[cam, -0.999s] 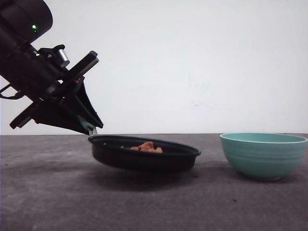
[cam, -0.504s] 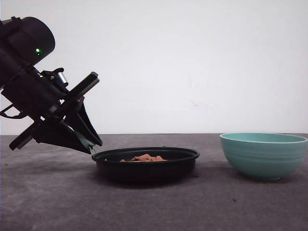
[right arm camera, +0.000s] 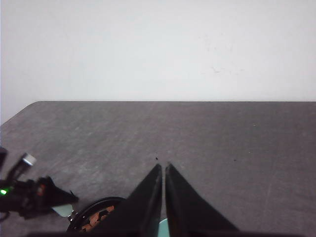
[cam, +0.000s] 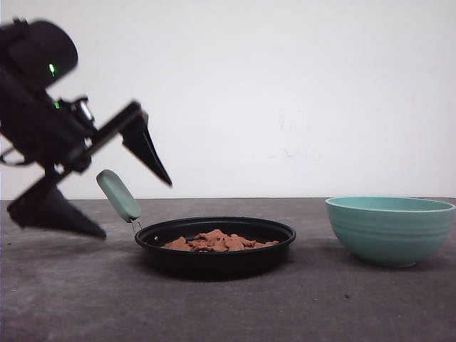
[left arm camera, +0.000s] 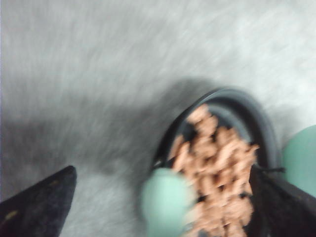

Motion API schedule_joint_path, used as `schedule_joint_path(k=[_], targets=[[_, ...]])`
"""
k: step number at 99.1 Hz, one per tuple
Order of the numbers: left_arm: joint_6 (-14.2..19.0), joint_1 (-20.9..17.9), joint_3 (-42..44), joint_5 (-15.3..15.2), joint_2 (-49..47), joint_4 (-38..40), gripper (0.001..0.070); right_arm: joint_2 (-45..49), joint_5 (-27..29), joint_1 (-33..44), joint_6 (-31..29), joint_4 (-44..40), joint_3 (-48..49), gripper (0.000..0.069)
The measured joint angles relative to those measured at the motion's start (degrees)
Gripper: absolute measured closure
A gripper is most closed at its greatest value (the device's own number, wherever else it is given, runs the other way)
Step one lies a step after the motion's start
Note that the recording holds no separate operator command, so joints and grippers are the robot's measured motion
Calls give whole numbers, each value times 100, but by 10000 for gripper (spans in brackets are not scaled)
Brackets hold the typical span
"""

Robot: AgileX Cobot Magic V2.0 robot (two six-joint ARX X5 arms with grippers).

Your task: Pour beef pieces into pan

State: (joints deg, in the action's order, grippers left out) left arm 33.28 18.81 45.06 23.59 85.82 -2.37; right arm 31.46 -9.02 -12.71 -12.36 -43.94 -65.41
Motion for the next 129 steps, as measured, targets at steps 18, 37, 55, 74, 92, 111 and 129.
schedule_joint_path(k=[18, 37, 55, 74, 92, 111, 129], targets=[[39, -37, 35, -448, -1178, -90, 15, 2, 31, 0, 229, -118, 0, 682], [-201, 114, 37, -1357, -3056, -785, 234, 0, 769, 0, 800, -627, 20, 682], [-986, 345, 55, -2031, -4979, -1443, 645, -205, 1147, 0, 1224, -302, 251, 682], [-1346, 345, 63, -3021, -6666, -2647, 687, -804, 1143, 0, 1504, 514, 619, 682], [-1469, 345, 63, -3392, -7276, -3637, 688, -1043, 1158, 0, 1554, 431, 1145, 682], [-1473, 345, 63, -3399, -7453, -4092, 688, -1091, 1150, 0, 1491, 365, 1220, 682], [-1486, 345, 63, -3399, -7453, -4063, 688, -1110, 1163, 0, 1491, 455, 1207, 682]])
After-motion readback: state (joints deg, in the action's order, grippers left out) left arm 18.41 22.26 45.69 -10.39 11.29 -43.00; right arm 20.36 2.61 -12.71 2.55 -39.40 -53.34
